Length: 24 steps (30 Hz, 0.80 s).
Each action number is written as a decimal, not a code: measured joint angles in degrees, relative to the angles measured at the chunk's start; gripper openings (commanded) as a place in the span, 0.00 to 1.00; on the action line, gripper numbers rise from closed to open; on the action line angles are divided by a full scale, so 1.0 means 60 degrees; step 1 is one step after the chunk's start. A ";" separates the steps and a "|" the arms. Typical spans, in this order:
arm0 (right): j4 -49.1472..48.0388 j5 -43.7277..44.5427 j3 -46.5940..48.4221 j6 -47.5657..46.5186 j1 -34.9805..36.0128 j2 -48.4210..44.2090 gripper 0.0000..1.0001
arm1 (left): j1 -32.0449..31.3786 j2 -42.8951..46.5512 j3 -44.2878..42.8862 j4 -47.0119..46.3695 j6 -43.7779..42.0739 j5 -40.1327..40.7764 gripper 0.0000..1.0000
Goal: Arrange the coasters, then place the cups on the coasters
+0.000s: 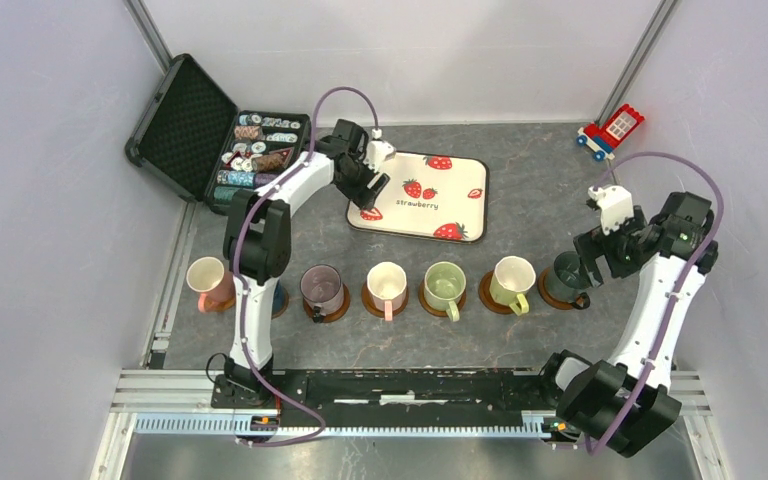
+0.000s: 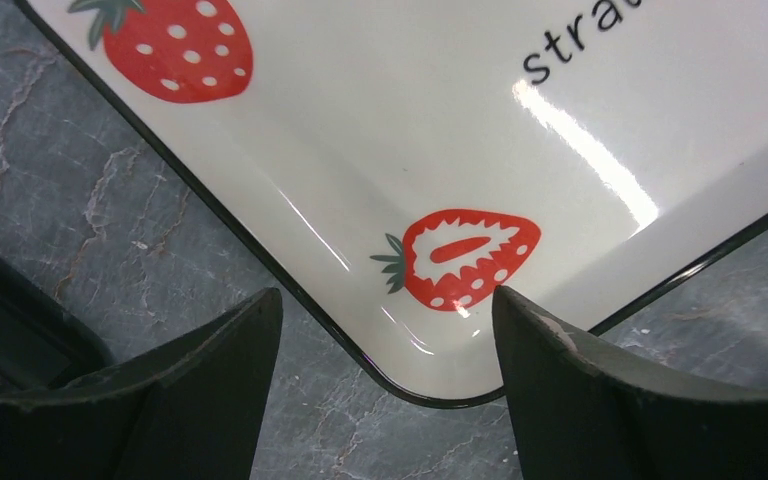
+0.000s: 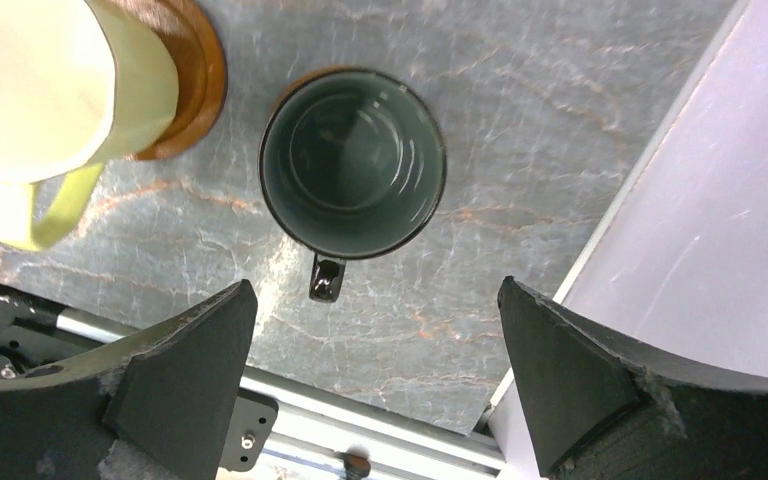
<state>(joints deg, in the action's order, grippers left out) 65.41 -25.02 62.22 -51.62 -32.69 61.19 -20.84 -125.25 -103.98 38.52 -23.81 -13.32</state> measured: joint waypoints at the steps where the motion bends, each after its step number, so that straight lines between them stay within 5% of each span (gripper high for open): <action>1: 0.0004 -0.0109 0.0219 0.0131 0.0000 0.0040 0.98 | -0.0084 -0.0011 0.0062 0.0025 -0.0135 0.0219 0.77; 15: -0.0980 -0.1122 0.1847 0.1705 0.0084 0.1457 0.98 | -0.0426 0.0444 0.1679 -0.0437 -0.1242 0.1851 0.66; 24: -0.1413 -0.1231 0.1843 0.2135 0.0586 0.1530 0.98 | -0.0506 0.1169 0.2707 -0.0455 -0.1388 0.2007 0.69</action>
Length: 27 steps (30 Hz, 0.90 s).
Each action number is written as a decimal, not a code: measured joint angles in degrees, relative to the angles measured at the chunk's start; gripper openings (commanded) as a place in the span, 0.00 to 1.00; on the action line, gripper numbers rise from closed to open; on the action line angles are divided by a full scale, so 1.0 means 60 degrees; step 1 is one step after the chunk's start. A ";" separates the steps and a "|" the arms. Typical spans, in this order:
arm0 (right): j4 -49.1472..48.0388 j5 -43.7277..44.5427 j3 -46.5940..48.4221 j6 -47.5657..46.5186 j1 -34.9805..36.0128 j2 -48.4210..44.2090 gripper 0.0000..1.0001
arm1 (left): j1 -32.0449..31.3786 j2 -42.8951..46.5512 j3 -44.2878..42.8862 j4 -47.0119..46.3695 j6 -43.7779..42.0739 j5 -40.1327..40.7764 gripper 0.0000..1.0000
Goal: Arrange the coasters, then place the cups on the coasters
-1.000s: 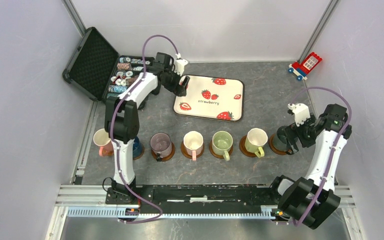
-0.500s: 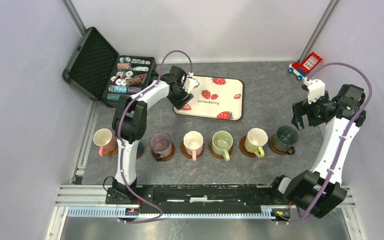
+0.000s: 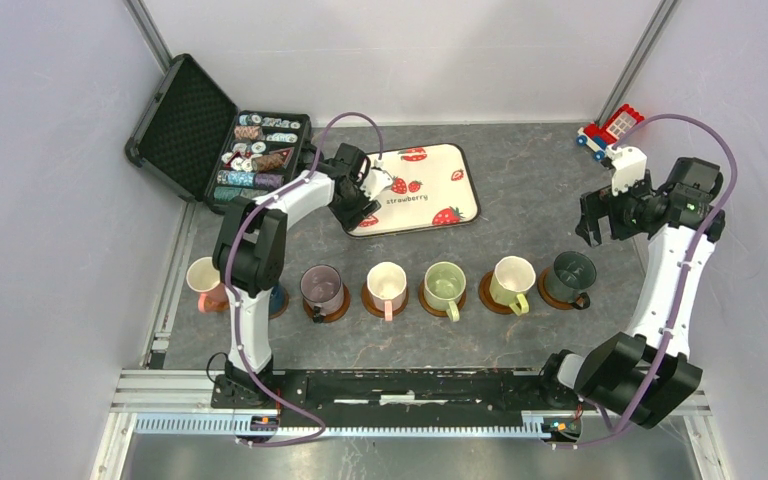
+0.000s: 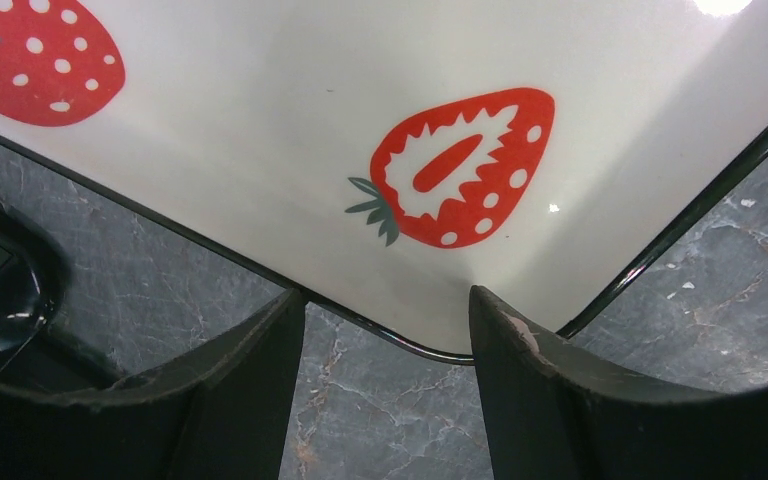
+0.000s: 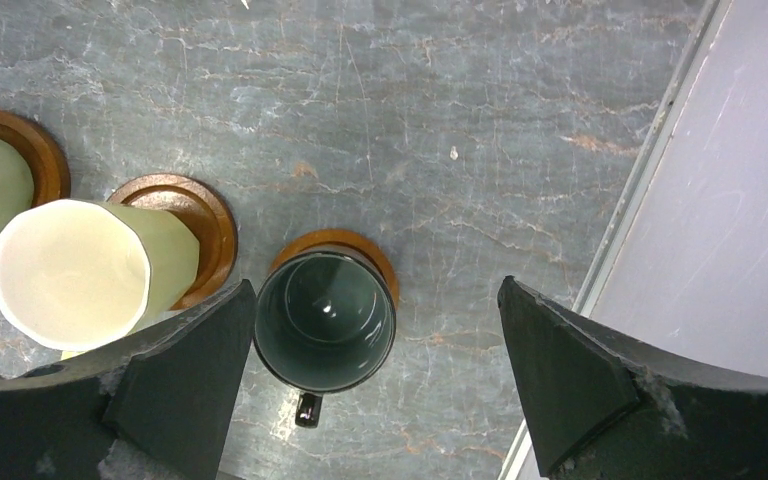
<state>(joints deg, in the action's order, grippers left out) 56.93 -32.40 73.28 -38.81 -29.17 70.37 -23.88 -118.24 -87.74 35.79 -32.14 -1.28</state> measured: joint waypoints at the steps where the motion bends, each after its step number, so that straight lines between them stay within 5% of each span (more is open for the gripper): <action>1: -0.0066 -0.0007 0.0000 0.0040 0.0080 0.0000 0.98 | 0.0000 0.0058 0.0069 0.0004 -0.0015 0.0011 0.70; 6: -0.0474 0.0018 -0.0007 0.0342 0.0601 0.0080 0.98 | 0.0007 0.0091 0.0098 0.0033 -0.0073 0.0208 0.76; 13: -0.2419 0.0965 -0.0004 0.2062 0.2863 0.0987 0.89 | 0.0444 0.0117 -0.0707 0.0433 0.0856 -0.0987 0.84; 18: -0.3861 0.1694 0.0441 0.3402 0.4386 0.2776 0.82 | 0.1129 0.0452 -0.0940 0.0066 0.2481 -0.2033 0.84; 27: -0.5191 0.2473 0.2670 0.4670 0.6193 0.6852 0.73 | 0.1778 0.0342 -0.1049 -0.0058 0.4175 -0.2004 0.79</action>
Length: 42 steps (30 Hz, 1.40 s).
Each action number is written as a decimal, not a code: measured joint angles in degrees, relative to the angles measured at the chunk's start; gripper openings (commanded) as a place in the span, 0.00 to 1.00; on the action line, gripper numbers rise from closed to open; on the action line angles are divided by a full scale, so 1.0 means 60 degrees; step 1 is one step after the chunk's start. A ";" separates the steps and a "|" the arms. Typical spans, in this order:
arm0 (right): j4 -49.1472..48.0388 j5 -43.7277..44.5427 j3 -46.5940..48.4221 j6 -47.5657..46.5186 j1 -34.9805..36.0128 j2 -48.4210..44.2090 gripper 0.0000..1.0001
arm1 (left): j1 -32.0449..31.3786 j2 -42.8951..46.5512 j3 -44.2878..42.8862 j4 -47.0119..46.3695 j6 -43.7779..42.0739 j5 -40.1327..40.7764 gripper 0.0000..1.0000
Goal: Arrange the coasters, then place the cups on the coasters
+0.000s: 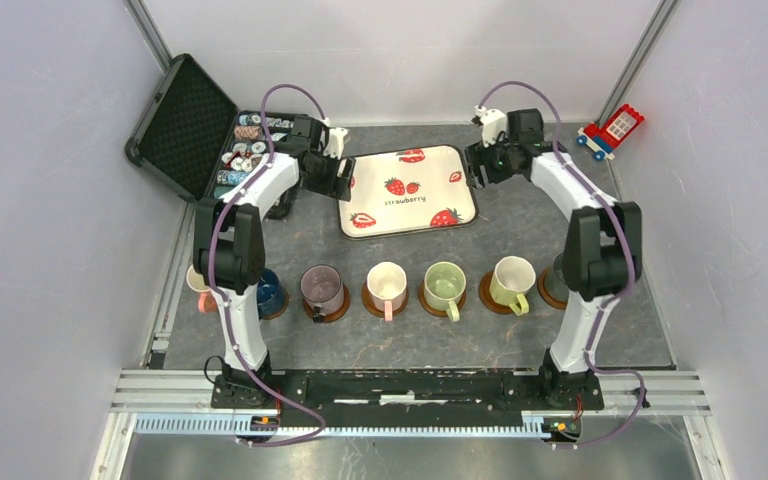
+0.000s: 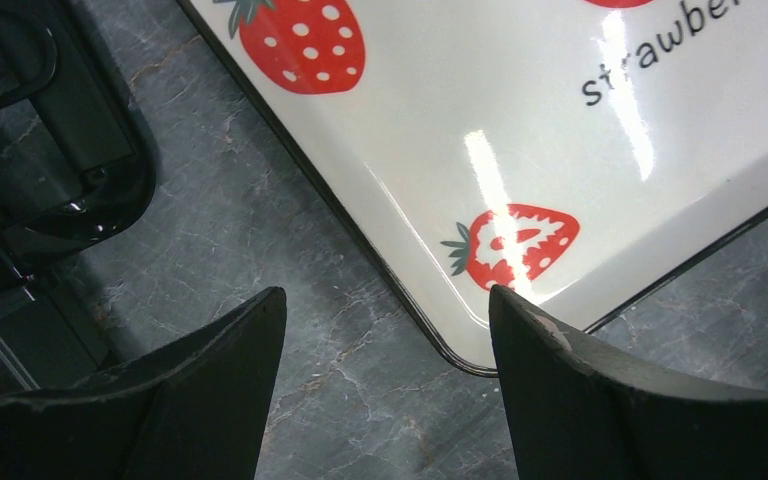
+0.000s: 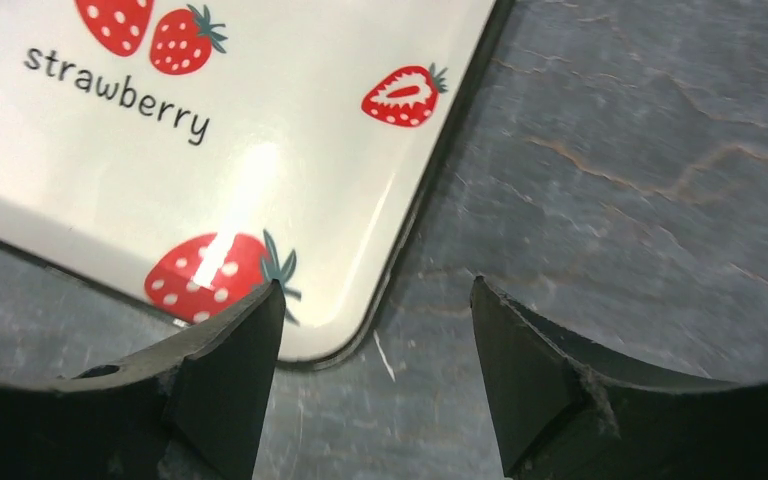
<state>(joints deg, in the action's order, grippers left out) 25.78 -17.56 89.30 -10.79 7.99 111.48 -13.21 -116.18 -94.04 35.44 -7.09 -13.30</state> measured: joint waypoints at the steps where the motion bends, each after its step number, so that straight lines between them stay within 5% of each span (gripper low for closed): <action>1: -0.0055 0.0069 0.0153 0.0051 0.0095 0.0321 0.72 | 0.0011 -0.0044 0.0000 0.0000 0.0047 0.0025 0.79; 11: -0.0299 0.0663 0.0714 0.0266 0.0178 0.1956 0.50 | 0.0084 -0.0871 0.0000 0.0004 0.0310 0.0157 0.71; 18: -0.0372 0.0641 0.0641 0.0342 0.0160 0.2215 0.29 | 0.0102 -0.1293 -0.0233 0.0058 0.0306 0.0080 0.53; 26: -0.1206 0.0328 -0.1056 0.0739 0.0149 0.1271 0.18 | 0.0109 -0.1453 -0.0313 0.0073 0.0306 -0.0441 0.33; 31: -0.1472 0.0229 -0.2204 0.1107 0.0135 0.0510 0.22 | 0.0109 -0.1453 -0.0270 0.0044 0.0310 -0.0619 0.31; 33: -0.1545 0.0186 -0.2404 0.1206 0.0135 0.0379 0.31 | 0.0109 -0.1453 -0.0262 0.0029 0.0310 -0.0634 0.33; 42: -0.1082 0.0215 -0.2331 0.1082 0.0211 0.0288 0.84 | 0.0120 -0.1300 -0.0259 0.0160 0.0208 -0.0506 0.86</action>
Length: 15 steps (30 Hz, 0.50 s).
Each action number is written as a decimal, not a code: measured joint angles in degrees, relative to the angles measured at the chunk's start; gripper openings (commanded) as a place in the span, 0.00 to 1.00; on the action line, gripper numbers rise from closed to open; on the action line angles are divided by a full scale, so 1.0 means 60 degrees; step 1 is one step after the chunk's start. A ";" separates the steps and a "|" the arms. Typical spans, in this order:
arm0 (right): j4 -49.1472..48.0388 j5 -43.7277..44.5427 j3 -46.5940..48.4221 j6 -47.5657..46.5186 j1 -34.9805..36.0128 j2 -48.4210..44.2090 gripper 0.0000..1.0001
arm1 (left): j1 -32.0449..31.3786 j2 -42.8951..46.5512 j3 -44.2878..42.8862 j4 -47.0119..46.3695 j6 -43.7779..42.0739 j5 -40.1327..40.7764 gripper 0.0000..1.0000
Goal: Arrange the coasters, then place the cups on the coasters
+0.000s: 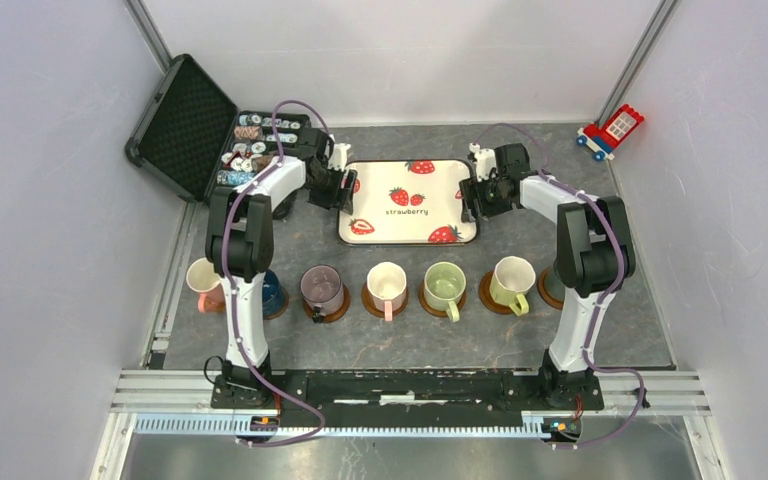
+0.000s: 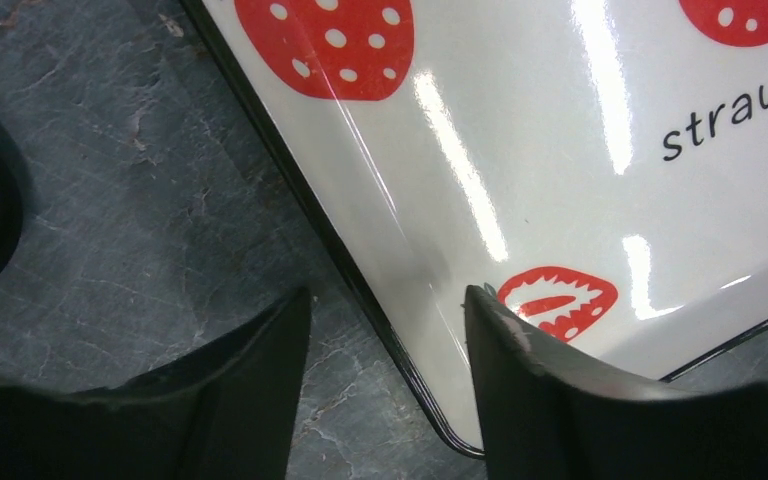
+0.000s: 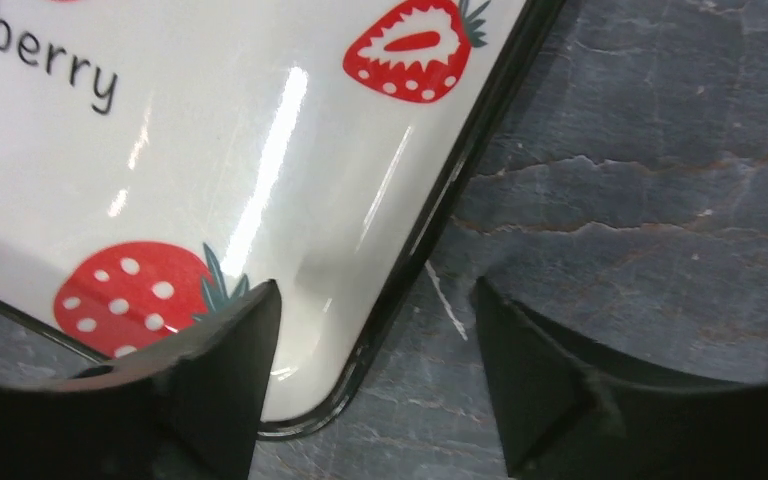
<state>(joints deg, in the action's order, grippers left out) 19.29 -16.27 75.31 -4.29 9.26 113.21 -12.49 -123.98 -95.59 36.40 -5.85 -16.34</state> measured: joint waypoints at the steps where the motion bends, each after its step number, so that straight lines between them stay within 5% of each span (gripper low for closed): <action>1: 0.0178 0.0011 0.0076 -0.0080 -0.0011 -0.0022 0.88 | 0.0000 0.0080 0.0000 0.0095 -0.0029 0.0025 0.96; 8: 0.1100 0.0135 0.1239 -0.0565 -0.0262 -0.0659 0.98 | 0.0124 0.1428 -0.0310 0.0739 -0.0368 0.0455 1.00; 15: 0.1566 -0.0419 0.2433 -0.1523 -0.0823 -0.2175 0.98 | 0.0648 0.1730 -0.3406 0.2608 -0.0393 0.0448 1.00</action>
<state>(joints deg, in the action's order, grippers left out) 28.69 -18.79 89.91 -13.43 4.32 100.16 -8.60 -113.60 -116.03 52.05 -8.21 -13.65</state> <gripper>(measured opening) 0.979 0.996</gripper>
